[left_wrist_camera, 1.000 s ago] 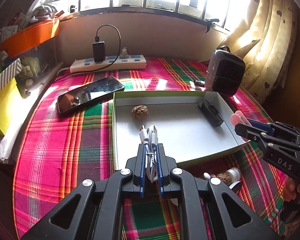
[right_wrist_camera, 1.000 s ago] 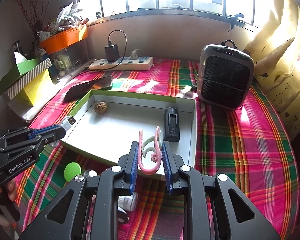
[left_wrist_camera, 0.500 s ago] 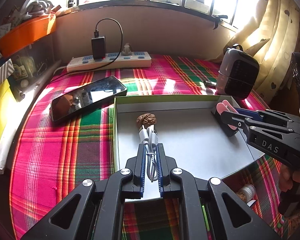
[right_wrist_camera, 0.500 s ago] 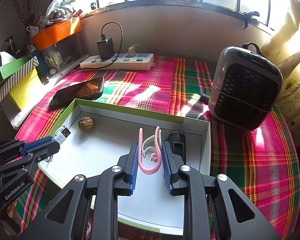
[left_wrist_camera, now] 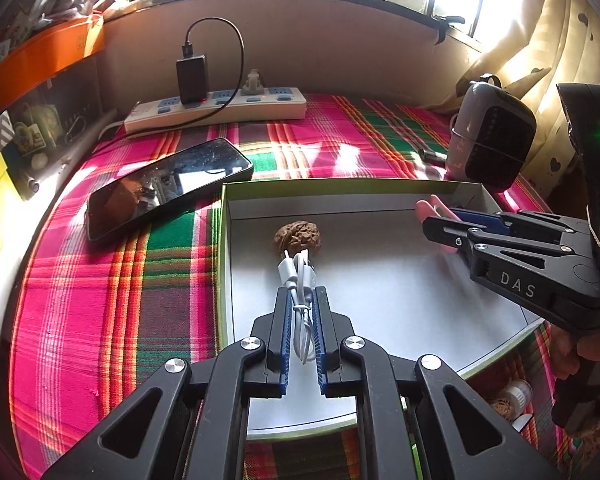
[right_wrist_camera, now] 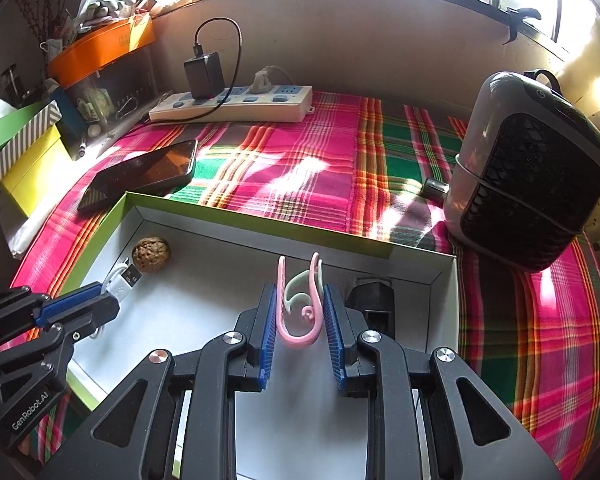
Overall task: Organize objects
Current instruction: 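Lower the white cable and pink clip toward the box floor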
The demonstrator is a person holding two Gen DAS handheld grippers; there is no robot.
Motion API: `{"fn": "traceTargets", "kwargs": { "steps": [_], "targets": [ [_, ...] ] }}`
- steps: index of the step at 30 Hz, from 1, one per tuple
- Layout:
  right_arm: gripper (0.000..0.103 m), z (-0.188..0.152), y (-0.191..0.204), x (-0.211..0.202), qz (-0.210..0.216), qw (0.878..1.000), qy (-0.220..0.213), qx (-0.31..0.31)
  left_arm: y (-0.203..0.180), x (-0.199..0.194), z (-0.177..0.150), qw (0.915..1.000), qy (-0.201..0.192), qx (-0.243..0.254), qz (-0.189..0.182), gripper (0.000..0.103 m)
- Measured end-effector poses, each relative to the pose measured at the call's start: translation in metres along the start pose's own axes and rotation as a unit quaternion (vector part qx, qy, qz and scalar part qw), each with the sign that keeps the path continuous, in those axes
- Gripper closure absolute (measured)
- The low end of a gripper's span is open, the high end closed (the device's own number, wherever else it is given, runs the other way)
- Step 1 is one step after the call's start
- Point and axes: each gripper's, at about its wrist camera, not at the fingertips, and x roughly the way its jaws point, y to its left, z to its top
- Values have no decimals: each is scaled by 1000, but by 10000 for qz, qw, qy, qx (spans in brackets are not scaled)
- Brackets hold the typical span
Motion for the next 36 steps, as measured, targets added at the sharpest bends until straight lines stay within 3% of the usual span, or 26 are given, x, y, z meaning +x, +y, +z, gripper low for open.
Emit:
{"fn": "traceTargets", "kwargs": {
  "steps": [36],
  "targets": [
    [79, -1, 1, 11, -77, 9999, 71, -26, 0, 9, 1, 9999, 57, 75, 81, 93]
  ]
}}
